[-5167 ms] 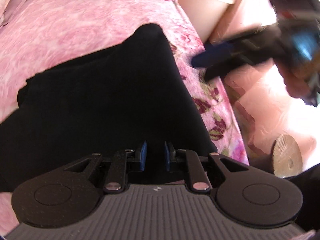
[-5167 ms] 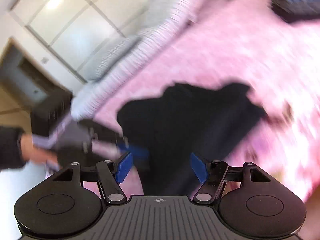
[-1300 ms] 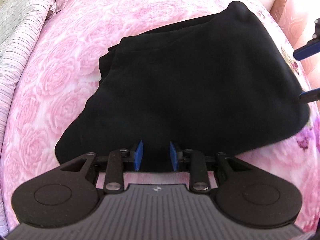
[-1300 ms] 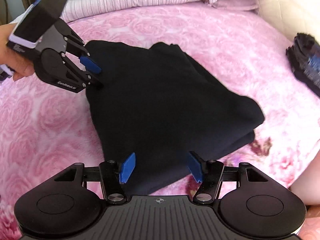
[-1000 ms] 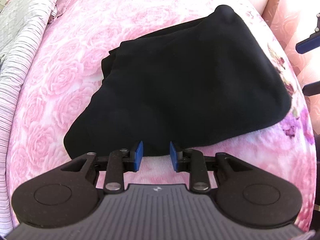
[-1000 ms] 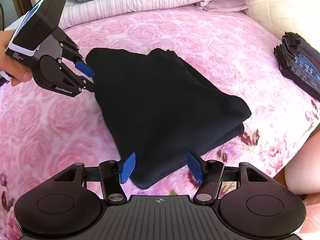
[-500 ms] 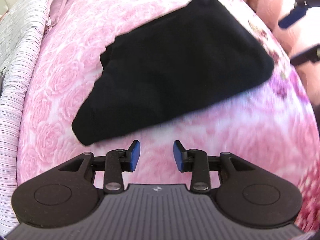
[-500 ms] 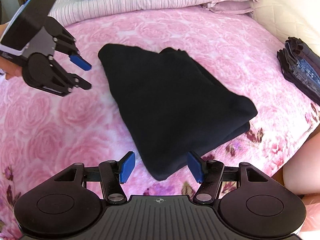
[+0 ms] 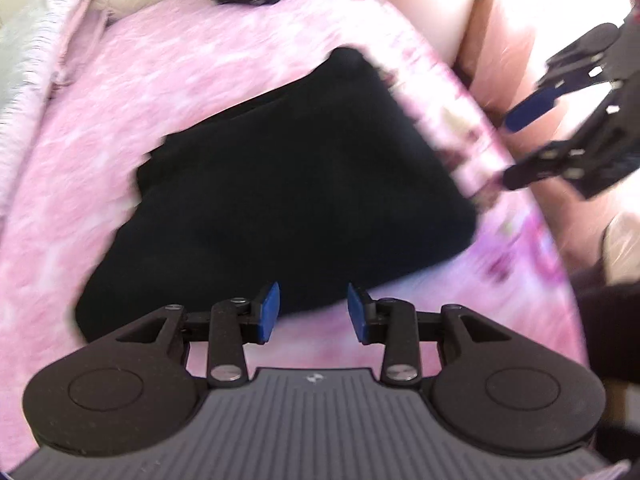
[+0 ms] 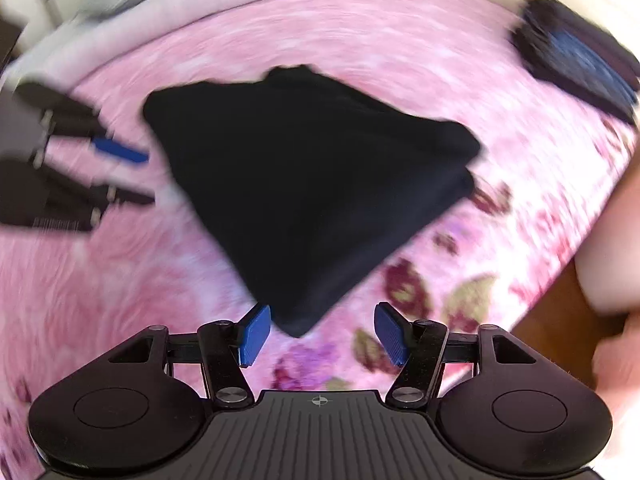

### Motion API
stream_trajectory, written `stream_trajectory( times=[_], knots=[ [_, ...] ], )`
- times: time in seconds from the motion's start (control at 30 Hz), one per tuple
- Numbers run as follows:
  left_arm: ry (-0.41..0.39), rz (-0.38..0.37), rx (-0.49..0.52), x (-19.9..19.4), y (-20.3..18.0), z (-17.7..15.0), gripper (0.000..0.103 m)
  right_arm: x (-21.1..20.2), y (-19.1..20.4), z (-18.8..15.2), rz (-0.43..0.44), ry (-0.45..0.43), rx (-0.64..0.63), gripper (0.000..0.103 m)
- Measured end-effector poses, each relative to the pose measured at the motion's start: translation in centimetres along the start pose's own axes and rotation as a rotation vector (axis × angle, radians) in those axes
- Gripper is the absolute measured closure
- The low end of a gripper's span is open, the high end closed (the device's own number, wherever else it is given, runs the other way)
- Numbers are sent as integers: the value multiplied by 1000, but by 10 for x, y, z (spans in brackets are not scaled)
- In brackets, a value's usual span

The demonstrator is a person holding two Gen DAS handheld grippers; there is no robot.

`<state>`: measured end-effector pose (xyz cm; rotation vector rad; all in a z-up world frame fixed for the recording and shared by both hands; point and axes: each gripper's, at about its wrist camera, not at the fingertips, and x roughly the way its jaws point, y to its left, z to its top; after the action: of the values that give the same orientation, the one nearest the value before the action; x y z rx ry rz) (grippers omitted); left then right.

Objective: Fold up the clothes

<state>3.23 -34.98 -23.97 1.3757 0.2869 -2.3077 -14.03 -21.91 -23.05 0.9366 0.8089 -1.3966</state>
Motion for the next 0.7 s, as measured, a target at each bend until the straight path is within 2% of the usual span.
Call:
stream_trajectory(
  times=[0.07,0.17,0.23,0.33,0.5,0.57,0.7],
  knots=[
    [-24,-36,-69,9,-14,13,71,-1,-30,2,16,-25,92,41],
    [-36,-49,-172,23,-27,29,71,2,-70,8,48,-57,201,41],
    [-11,-39,-215,34,-34,39,72,7,-93,16,81,-73,256,41],
    [37,-7,-216,55,-41,49,73,18,-122,31,142,-92,325,41],
    [119,-7,-240,79,-34,61,73,36,-146,68,208,-141,345,42],
    [144,-4,-240,83,-34,65,73,52,-155,84,256,-132,385,42],
    [167,11,-242,87,-38,67,73,89,-173,109,322,-52,438,42]
  ],
)
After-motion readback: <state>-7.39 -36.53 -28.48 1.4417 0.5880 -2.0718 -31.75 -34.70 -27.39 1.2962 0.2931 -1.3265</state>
